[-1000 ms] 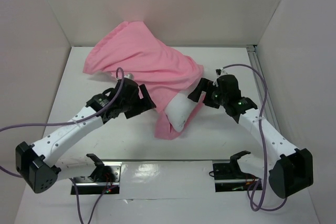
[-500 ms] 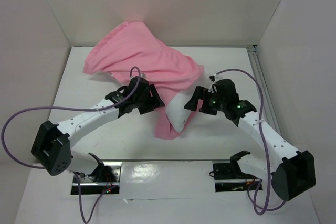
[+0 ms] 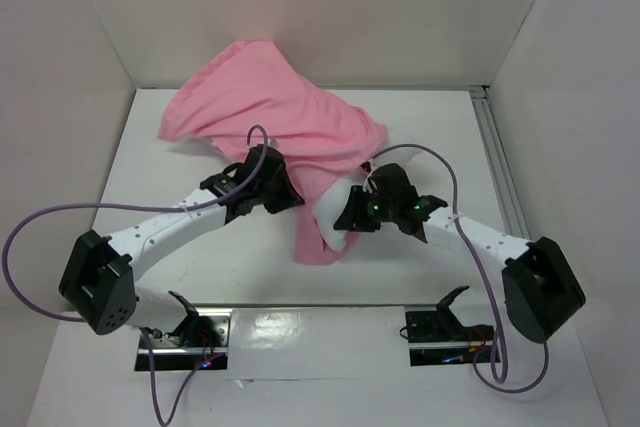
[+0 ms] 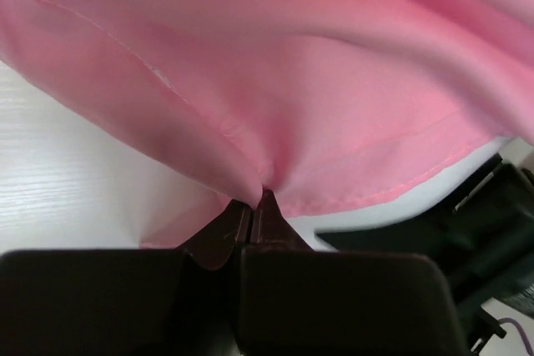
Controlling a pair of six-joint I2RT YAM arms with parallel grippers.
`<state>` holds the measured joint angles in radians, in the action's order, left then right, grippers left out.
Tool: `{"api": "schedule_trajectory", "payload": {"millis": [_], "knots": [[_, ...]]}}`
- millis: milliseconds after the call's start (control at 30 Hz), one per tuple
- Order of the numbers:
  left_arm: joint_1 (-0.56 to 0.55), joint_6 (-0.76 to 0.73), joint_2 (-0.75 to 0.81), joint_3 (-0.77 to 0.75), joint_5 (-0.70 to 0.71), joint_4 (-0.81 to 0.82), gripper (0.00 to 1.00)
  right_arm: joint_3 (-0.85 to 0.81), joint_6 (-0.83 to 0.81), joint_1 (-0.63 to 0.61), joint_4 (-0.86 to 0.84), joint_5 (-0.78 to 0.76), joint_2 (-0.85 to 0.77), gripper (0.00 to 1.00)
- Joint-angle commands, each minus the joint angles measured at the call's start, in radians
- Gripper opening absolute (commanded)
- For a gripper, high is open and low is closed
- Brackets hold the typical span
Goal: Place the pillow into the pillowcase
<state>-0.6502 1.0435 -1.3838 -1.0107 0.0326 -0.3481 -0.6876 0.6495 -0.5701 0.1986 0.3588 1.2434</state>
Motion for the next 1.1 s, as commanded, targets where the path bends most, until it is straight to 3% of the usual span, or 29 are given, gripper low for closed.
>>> {"api": "schedule_trajectory", "payload": {"millis": [0, 33, 67, 100, 233, 300, 367, 533, 633, 733, 833, 900, 1067], "knots": [[-0.014, -0.051, 0.064, -0.072, 0.015, 0.014, 0.00, -0.085, 0.055, -0.025, -0.220, 0.012, 0.085, 0.26], [-0.014, -0.075, 0.065, -0.094, 0.004, 0.014, 0.00, -0.145, 0.033, -0.007, -0.220, 0.025, 0.118, 0.09], [-0.014, -0.092, 0.065, -0.162, -0.019, 0.014, 0.00, -0.223, 0.009, 0.015, -0.174, 0.052, 0.187, 0.00], [-0.014, -0.108, 0.065, -0.210, -0.039, 0.014, 0.00, -0.406, -0.029, 0.062, -0.147, 0.063, 0.214, 0.00], [-0.005, -0.203, 0.046, -0.491, -0.140, -0.047, 0.00, -0.775, -0.042, 0.133, -0.100, 0.081, 0.257, 0.00], [-0.020, -0.214, 0.075, -0.522, -0.160, -0.060, 0.00, -0.828, -0.042, 0.144, -0.109, 0.081, 0.257, 0.00], [-0.058, -0.191, 0.115, -0.429, -0.186, -0.036, 0.00, -0.736, 0.005, 0.109, -0.168, 0.091, 0.242, 0.00], [-0.092, -0.044, 0.257, 0.060, -0.261, 0.136, 0.00, -0.358, 0.137, 0.029, -0.425, 0.075, 0.277, 0.00], [-0.092, 0.000, 0.313, 0.179, -0.261, 0.173, 0.00, -0.210, 0.196, -0.002, -0.525, 0.075, 0.318, 0.00], [-0.052, -0.023, 0.324, 0.170, -0.252, 0.150, 0.00, -0.174, 0.240, -0.013, -0.573, 0.084, 0.346, 0.00], [-0.013, -0.078, 0.275, 0.083, -0.283, 0.141, 0.00, -0.271, 0.208, 0.009, -0.529, 0.085, 0.355, 0.00], [0.032, -0.130, 0.189, -0.055, -0.335, 0.141, 0.00, -0.405, 0.184, 0.059, -0.466, 0.085, 0.355, 0.00], [0.064, -0.200, 0.034, -0.521, -0.425, 0.069, 0.00, -0.645, 0.165, 0.141, -0.374, 0.109, 0.292, 0.00]]}}
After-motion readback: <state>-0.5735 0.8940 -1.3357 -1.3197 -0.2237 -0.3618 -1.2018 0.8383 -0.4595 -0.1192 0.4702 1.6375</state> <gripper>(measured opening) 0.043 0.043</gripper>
